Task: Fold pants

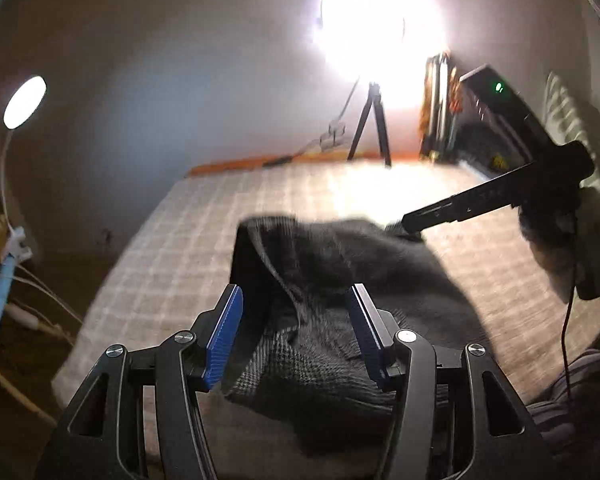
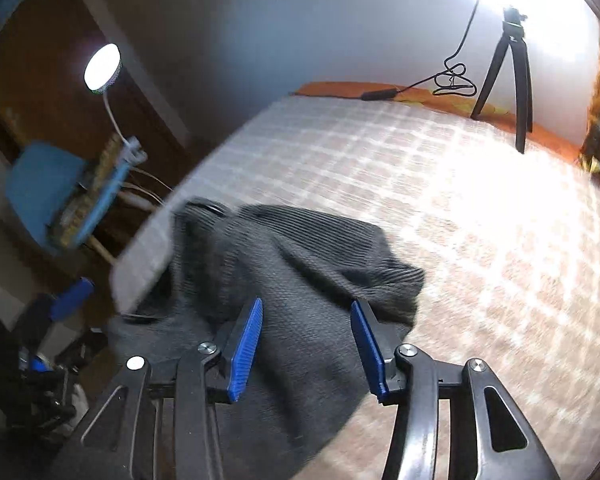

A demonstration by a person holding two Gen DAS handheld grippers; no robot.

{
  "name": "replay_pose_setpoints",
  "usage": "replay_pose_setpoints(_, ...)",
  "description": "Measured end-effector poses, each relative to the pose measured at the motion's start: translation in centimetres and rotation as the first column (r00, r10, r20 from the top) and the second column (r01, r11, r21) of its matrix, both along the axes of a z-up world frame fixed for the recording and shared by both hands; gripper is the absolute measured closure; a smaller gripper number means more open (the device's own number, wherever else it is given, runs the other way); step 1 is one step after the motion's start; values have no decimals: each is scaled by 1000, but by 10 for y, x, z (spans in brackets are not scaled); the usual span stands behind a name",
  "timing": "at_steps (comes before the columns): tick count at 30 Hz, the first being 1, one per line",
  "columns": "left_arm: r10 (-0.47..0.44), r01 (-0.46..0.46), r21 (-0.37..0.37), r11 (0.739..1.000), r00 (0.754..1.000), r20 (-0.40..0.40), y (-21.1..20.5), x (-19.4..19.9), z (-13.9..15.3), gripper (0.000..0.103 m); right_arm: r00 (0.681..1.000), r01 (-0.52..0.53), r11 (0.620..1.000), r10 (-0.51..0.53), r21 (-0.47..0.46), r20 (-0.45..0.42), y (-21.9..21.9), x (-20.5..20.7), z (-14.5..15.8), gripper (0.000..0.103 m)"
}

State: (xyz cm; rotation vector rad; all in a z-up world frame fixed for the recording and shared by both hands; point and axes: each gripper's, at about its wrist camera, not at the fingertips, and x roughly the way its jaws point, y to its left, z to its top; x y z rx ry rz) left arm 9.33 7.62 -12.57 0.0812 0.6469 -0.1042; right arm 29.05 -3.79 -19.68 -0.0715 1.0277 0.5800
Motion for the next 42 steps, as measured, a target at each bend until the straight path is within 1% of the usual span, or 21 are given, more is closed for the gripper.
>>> replay_pose_setpoints(2,33,-31,40,999,999,-37,7,6,-16,49,1000,-19,999,19,-44,-2,2,7,-14,54)
replay_pose_setpoints(4,85,-81,87,993,995,-44,16,7,-29,49,1000,-11,993,14,-121,19,3,14,-27,55)
replay_pose_setpoints(6,150,-146,56,988,985,-80,38,8,-41,45,999,14,986,-8,-164,37,1,25,-35,57)
replay_pose_setpoints(8,213,-212,17,977,969,-122,58,8,-52,43,999,43,984,-39,-171,30,-3,40,-44,59)
replay_pose_setpoints(11,282,-281,27,959,951,-130,70,6,-57,44,999,41,983,-37,-179,27,-3,50,-50,59)
replay_pose_setpoints(14,298,-299,12,954,946,-128,76,3,-50,46,999,32,979,-23,-200,45,-5,49,-49,59)
replay_pose_setpoints(16,284,-288,-17,957,952,-115,76,1,-40,45,998,58,984,-50,-171,50,-14,47,-41,59)
replay_pose_setpoints(18,249,-254,-39,967,964,-91,70,0,-28,43,994,102,987,-97,-124,44,-29,46,-32,53)
replay_pose_setpoints(19,227,-232,-55,971,970,-86,68,-2,-23,40,993,120,990,-119,-78,27,-39,44,-28,47)
replay_pose_setpoints(20,183,-191,-95,977,979,-86,65,-1,-18,32,990,140,990,-140,-21,-2,-51,41,-24,41)
replay_pose_setpoints(21,152,-162,-129,978,984,-88,64,0,-15,26,987,155,987,-153,44,-42,-62,36,-20,38)
replay_pose_setpoints(23,60,-85,-228,970,991,-116,65,6,-11,23,983,161,977,-147,137,-108,-75,26,-18,27)
replay_pose_setpoints(24,-16,-32,-306,952,988,-154,68,13,-12,23,982,157,973,-136,170,-132,-80,20,-17,25)
replay_pose_setpoints(25,-60,-10,-348,938,980,-188,68,18,-13,23,981,149,970,-120,194,-153,-85,14,-17,20)
replay_pose_setpoints(27,-157,40,-407,913,953,-259,69,35,-19,23,977,131,965,-87,226,-193,-91,4,-20,19)
replay_pose_setpoints(28,-176,50,-409,911,944,-277,70,41,-22,23,974,131,962,-80,241,-212,-93,1,-22,18)
replay_pose_setpoints(31,-178,34,-395,918,925,-336,77,64,-31,23,959,165,940,-82,297,-271,-101,-7,-33,18)
replay_pose_setpoints(33,-183,9,-430,903,912,-367,84,78,-37,23,952,178,929,-80,325,-294,-103,-6,-41,18)
replay_pose_setpoints(35,-181,-12,-454,891,907,-379,88,90,-40,23,951,175,925,-70,336,-300,-101,-8,-49,18)
replay_pose_setpoints(40,-198,-24,-484,875,894,-403,91,111,-50,23,944,176,909,-48,378,-325,-91,1,-70,18)
replay_pose_setpoints(42,-209,-34,-505,863,885,-416,93,118,-56,23,945,172,906,-40,388,-325,-91,4,-76,18)
